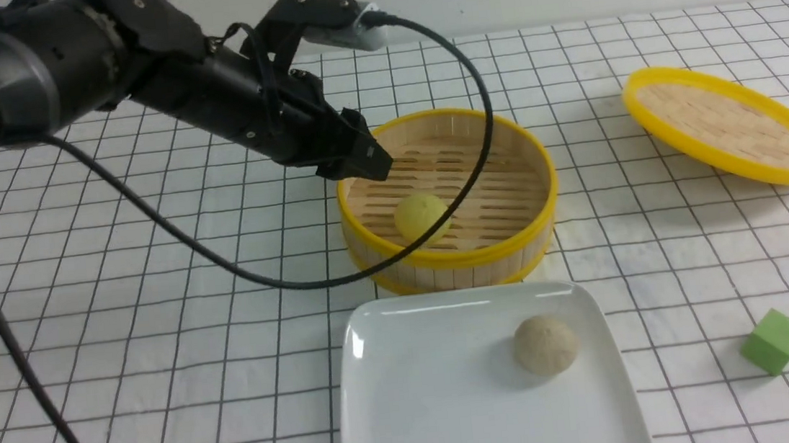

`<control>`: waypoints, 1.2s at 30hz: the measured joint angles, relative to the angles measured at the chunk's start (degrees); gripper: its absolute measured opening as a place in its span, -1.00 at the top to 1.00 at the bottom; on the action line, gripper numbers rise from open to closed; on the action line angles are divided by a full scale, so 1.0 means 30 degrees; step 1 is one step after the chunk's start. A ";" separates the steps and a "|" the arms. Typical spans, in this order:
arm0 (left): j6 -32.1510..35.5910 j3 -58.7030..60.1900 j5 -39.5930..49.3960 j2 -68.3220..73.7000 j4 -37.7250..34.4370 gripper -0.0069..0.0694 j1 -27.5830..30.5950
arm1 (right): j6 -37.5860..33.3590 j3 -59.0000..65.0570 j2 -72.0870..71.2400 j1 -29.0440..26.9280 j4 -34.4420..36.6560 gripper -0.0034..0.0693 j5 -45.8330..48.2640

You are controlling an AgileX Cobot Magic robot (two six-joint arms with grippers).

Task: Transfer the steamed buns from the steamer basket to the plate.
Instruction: Use the left arm to grab the steamed stuffed bun that is closest to it

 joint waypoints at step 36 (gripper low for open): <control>-0.1044 -0.1318 -0.3100 0.3677 0.3121 -0.20 -0.2292 | 0.0065 0.0000 0.0000 0.0000 -0.0217 -0.47 0.0945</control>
